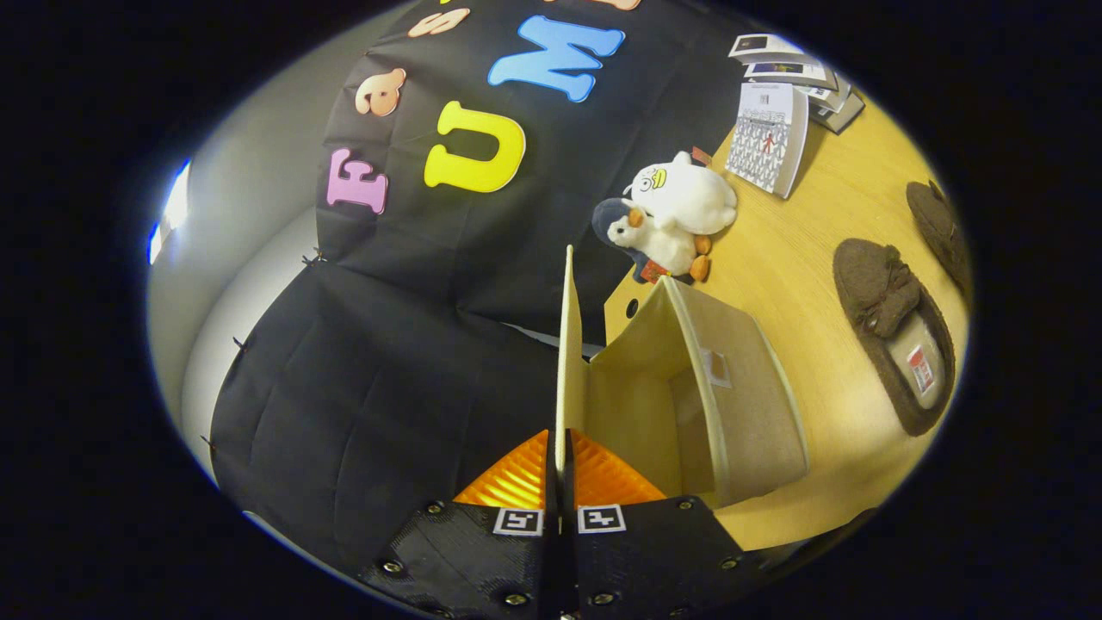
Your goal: Open the storage box then place both shoes into the box .Put the left shoe in first, then the right shoe, with the right side of both shoes facing outward in a uniform manner.
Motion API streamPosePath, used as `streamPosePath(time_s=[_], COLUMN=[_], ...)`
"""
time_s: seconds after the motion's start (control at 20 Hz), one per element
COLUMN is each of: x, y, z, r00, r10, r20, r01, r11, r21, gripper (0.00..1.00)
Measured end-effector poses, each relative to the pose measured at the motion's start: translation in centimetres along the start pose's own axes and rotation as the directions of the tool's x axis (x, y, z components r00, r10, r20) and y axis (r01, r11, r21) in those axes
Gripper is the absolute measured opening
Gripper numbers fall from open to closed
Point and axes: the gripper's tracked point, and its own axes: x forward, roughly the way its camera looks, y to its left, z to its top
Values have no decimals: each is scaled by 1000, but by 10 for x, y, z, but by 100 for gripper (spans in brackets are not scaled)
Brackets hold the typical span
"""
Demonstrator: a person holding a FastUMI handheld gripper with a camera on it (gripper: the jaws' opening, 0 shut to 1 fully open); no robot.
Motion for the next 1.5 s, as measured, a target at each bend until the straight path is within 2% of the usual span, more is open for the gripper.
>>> streamPosePath(time_s=[0.3,0.4,0.6,1.25,1.3,1.4,1.45,1.5], x=[25,35,58,138,144,154,160,159], y=[49,61,87,125,124,128,132,138], z=[-16,-24,-48,-127,-135,-150,-155,-160], r00=[1000,999,999,993,991,989,988,987], r10=[-24,-47,-49,-77,-84,-73,-50,-37], r20=[-5,9,-7,-85,-100,-130,-147,-159], r01=[23,48,45,39,39,16,-13,-31], r11=[990,979,958,925,921,918,916,914], r21=[-136,-199,-285,-378,-388,-397,-401,-404], gripper=[0,1,0,1,4,5,9,19])
